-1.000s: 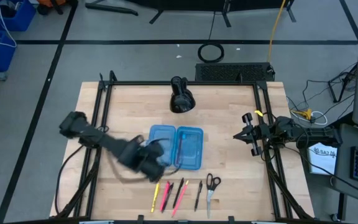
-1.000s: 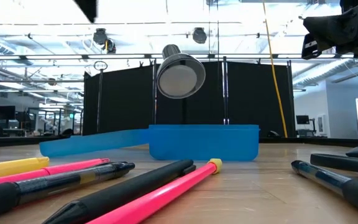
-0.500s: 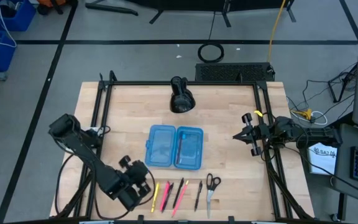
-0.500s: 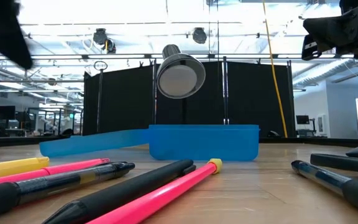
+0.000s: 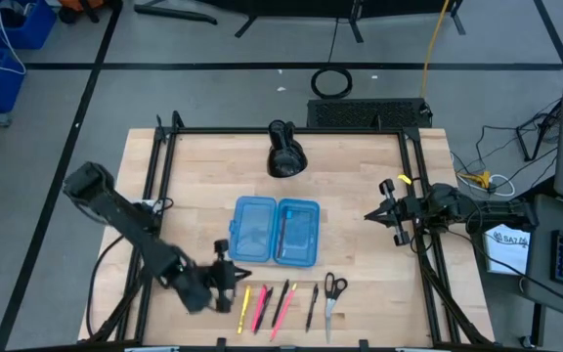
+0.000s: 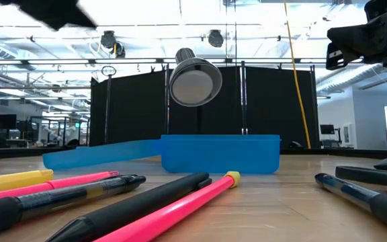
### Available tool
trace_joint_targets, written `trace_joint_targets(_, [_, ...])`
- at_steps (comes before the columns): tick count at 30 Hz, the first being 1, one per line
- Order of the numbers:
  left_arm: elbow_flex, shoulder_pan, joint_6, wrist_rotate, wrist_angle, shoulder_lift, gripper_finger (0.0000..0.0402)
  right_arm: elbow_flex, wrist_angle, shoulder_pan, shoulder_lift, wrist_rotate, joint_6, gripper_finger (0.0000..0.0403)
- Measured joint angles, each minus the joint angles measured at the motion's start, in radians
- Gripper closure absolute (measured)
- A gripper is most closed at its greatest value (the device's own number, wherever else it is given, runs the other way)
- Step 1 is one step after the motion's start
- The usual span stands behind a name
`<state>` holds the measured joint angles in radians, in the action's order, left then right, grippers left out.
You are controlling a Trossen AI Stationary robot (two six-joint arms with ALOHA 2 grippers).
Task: Pick & place school supplies into a supply box
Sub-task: Put the black scissors into the blue supply box
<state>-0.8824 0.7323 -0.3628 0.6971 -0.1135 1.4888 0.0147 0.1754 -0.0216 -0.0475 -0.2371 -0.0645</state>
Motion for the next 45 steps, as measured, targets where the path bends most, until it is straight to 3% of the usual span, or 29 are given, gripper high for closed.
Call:
trace_joint_targets(4, [0.149, -0.06, 0.248, -0.082, 0.197, -0.169, 0.0398, 0.0, 0.0, 0.0, 0.0, 0.0, 0.001, 0.0403])
trace_joint_targets(7, [0.288, -0.086, 0.302, -0.083, 0.343, -0.314, 0.0398, 0.0, -0.001, 0.0, 0.0, 0.0, 0.005, 0.0403])
trace_joint_targets(12, [0.511, -0.109, 0.178, -0.055, 0.568, -0.468, 0.0398, 0.0, -0.002, 0.0, 0.0, -0.001, 0.038, 0.0403])
trace_joint_targets(16, [0.606, -0.093, 0.084, 0.01, 0.681, -0.481, 0.0398, 0.0, -0.011, 0.0, 0.0, -0.001, 0.033, 0.0403])
trace_joint_targets(26, [0.644, -0.049, 0.094, 0.166, 0.69, -0.481, 0.0395, 0.0, -0.049, 0.0, 0.0, -0.001, 0.027, 0.0403])
trace_joint_targets(31, [0.644, -0.049, 0.134, 0.168, 0.692, -0.481, 0.0396, 0.0, -0.055, 0.0, 0.0, -0.001, 0.036, 0.0403])
trace_joint_targets(39, [0.644, -0.098, 0.246, 0.178, 0.699, -0.481, 0.0372, 0.042, 0.032, 0.049, -0.011, 0.037, 0.204, 0.0403])
trace_joint_targets(45, [0.644, -0.176, 0.302, 0.179, 0.699, -0.481, 0.0371, 0.193, -0.008, 0.2, -0.193, 0.229, 0.168, 0.0403])
